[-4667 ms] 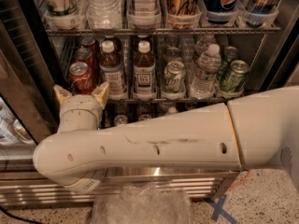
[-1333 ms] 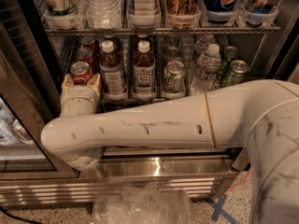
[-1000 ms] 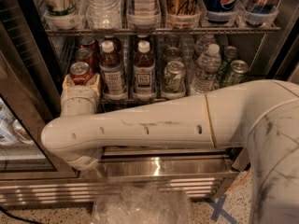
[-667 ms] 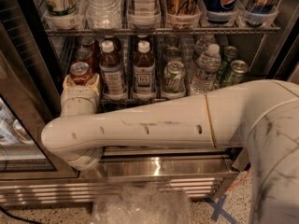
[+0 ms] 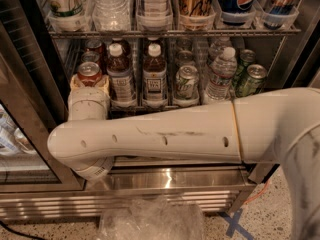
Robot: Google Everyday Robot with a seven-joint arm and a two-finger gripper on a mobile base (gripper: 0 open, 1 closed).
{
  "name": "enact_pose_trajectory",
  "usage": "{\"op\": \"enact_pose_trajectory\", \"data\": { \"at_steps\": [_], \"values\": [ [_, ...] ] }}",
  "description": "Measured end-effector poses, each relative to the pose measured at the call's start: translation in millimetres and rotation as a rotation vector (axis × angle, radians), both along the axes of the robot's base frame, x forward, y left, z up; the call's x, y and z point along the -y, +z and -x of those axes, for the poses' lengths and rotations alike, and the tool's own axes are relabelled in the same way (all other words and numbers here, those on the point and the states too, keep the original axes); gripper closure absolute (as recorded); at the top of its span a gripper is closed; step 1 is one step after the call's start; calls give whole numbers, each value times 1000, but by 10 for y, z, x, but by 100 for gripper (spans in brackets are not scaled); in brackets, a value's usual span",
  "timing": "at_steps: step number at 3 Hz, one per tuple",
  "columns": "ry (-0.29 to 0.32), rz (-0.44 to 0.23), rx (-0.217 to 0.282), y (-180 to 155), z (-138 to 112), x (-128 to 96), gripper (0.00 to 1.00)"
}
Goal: Pick coke can from middle shelf of fridge
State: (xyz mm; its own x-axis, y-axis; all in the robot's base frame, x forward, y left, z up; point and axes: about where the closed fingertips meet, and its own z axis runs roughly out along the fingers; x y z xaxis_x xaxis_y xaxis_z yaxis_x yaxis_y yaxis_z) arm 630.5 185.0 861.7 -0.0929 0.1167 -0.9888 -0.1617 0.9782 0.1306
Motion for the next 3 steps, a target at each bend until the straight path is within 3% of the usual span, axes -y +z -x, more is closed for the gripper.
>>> {"op": "enact_pose_trajectory", "data": {
  "at_steps": [1,2,3],
  "values": [
    [0,-14,23,145,32,55,100],
    [53,-90,42,391,229,27,100],
    [147,-172,53,662,588,-14,100]
  ]
}}
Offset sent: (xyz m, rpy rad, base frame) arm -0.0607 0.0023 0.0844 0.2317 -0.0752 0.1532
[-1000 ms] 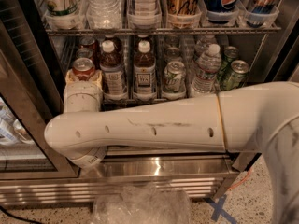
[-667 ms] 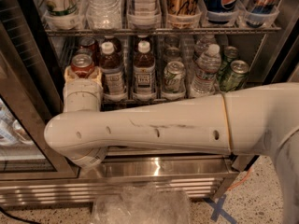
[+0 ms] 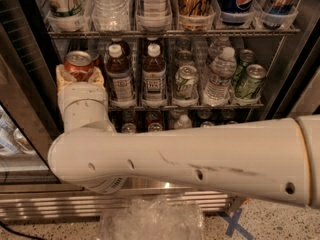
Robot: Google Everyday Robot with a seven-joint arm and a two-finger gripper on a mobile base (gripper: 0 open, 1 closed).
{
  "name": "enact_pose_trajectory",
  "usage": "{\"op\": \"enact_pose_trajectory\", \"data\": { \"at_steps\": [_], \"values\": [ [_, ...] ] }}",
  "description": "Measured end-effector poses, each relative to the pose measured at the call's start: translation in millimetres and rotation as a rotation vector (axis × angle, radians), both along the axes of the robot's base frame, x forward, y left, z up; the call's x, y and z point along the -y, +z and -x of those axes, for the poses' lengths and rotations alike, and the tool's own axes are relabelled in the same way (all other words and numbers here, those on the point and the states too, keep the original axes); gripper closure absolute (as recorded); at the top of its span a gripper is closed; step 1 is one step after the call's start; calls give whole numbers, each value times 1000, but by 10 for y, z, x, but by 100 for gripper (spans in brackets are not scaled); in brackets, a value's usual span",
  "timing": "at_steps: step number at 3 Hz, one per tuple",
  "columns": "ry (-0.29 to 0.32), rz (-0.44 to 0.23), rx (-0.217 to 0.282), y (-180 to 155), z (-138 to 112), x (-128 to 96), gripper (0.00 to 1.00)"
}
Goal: Pick coke can from middle shelf of fridge
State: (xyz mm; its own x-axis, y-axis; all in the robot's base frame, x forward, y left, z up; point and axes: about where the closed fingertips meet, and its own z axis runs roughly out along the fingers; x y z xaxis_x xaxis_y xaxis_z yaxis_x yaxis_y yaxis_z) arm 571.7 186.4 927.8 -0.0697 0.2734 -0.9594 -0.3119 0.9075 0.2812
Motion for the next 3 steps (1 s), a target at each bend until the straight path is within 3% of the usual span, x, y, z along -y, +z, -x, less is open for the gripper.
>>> {"op": "enact_pose_trajectory", "data": {
  "at_steps": [1,2,3],
  "values": [
    [101,-47,15,216,345,18,100],
    [162,-64,2,264,616,165,100],
    [196,-82,-53,127,791,302,100]
  ]
}}
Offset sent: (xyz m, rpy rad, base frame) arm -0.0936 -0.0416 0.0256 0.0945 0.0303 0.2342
